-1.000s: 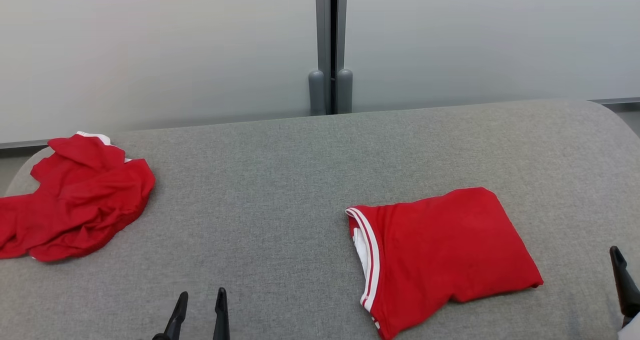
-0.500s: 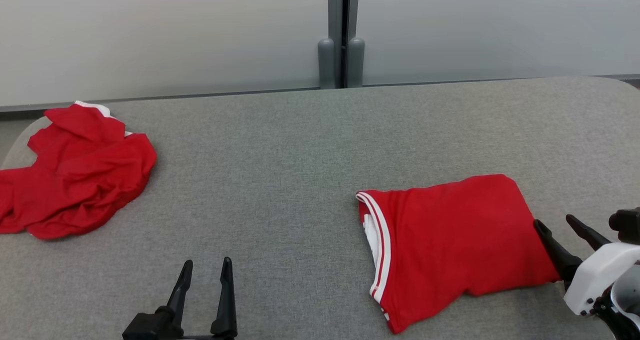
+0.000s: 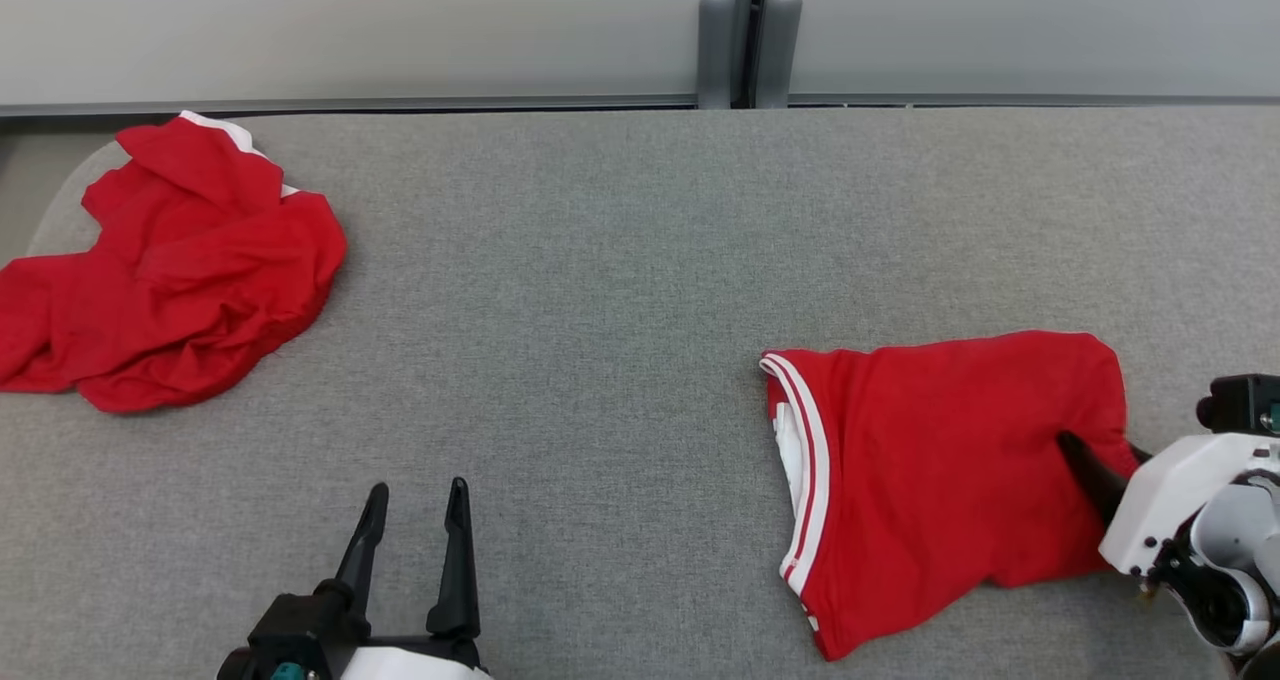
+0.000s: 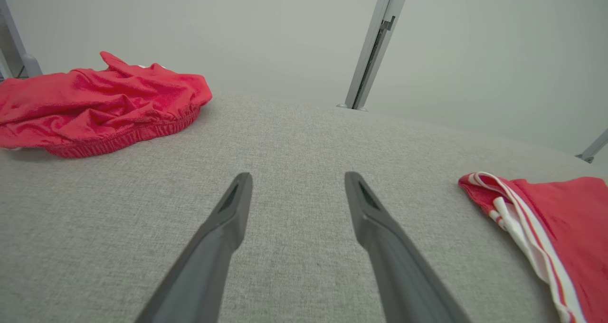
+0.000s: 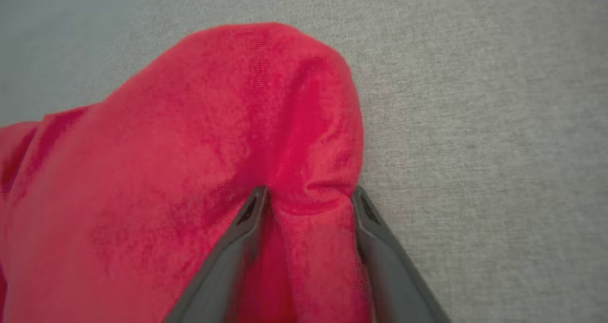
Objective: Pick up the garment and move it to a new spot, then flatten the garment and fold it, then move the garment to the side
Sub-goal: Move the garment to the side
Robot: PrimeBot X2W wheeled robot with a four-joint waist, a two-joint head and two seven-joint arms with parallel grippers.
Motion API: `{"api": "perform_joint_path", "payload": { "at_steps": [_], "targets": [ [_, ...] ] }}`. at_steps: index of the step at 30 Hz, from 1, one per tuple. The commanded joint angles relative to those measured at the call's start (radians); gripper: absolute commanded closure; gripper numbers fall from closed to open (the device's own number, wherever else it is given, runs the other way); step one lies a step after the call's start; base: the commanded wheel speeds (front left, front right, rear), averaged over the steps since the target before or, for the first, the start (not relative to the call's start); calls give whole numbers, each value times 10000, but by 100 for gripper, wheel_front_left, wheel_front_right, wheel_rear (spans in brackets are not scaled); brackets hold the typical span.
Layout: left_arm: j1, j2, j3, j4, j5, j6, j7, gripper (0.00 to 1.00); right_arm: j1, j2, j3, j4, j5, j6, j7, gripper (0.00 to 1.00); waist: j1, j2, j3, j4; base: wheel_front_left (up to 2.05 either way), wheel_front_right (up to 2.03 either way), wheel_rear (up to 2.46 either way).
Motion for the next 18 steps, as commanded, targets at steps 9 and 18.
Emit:
{"api": "perform_joint_path", "payload": {
  "at_steps": [9,18],
  "targets": [
    [-762,36,-69,-113,445,-124,-18,0,-958,-2236,-62,-16,669,8,-473,100,0,0,1092,-533,0,0,0],
    [-1283,45,-283,-175,1000,-376,-18,0,-2694,-4466,-1048,3246,-886,11,-1427,100,0,0,2129,-165,0,0,0]
  ]
}}
